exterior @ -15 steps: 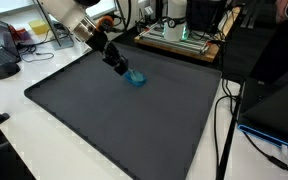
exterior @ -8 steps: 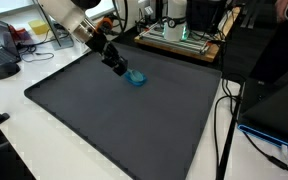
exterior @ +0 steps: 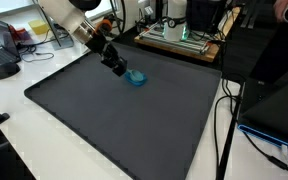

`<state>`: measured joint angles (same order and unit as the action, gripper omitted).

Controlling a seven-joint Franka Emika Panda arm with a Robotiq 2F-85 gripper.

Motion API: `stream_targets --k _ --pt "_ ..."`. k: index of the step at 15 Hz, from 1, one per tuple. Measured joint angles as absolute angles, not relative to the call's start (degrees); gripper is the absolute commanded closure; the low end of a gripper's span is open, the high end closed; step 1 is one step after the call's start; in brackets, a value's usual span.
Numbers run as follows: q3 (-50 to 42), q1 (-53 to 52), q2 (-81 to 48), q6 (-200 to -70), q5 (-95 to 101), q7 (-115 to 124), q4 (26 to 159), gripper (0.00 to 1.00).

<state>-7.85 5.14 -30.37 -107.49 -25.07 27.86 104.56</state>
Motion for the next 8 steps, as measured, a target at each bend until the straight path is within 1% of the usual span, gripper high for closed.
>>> stream_targets --k 8 --pt "-8.21 5.19 -30.97 -107.49 -25.07 28.60 104.26 0.79"
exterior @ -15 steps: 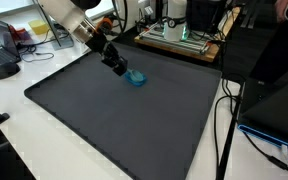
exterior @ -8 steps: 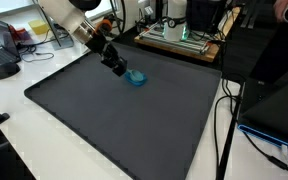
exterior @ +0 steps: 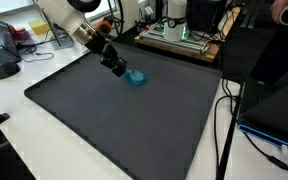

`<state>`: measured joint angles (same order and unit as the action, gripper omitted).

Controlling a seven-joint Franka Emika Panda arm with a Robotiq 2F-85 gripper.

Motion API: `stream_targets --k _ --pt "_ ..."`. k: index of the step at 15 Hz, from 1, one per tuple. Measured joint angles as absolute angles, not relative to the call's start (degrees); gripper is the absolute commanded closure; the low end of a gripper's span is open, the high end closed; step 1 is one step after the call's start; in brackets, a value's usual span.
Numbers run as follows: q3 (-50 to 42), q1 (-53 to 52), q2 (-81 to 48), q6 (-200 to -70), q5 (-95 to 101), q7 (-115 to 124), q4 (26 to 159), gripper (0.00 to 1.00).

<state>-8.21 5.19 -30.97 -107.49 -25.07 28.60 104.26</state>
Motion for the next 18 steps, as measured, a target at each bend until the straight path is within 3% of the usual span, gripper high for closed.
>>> stream_targets --k 18 --pt "-8.66 5.66 -32.58 -107.06 -25.08 29.79 103.02 0.79"
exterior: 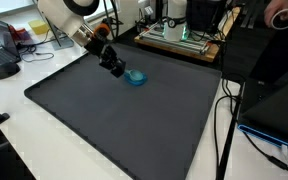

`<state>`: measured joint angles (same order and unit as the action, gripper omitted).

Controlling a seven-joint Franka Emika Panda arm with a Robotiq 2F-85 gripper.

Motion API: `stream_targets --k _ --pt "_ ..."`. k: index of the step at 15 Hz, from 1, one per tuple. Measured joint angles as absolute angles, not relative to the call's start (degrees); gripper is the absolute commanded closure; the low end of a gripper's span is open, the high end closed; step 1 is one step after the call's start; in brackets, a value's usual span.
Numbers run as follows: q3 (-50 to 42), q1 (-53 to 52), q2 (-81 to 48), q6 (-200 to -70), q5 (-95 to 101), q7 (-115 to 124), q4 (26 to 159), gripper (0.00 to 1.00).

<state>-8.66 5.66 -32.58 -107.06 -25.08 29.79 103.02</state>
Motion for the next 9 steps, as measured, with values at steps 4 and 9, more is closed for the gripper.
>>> stream_targets --k 4,9 --pt "-8.74 5.77 -32.85 -106.93 -25.10 29.94 102.82 0.79" --pt "-8.83 5.92 -33.05 -106.92 -25.13 30.16 102.75 0.79"
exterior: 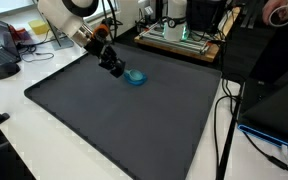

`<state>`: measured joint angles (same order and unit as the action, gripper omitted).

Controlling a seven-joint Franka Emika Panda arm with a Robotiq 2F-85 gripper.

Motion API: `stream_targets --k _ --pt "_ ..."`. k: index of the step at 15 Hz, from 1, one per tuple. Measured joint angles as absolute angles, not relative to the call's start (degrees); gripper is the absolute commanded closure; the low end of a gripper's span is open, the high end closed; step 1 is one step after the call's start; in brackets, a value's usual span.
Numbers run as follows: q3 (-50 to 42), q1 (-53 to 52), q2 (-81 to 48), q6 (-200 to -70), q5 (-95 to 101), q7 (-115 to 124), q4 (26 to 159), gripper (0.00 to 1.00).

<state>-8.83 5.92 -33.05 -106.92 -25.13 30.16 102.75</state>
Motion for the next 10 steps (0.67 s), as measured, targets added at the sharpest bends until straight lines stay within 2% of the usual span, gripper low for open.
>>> stream_targets --k 10 --pt "-8.81 3.91 -30.31 -107.47 -22.92 29.87 104.60 0.79"
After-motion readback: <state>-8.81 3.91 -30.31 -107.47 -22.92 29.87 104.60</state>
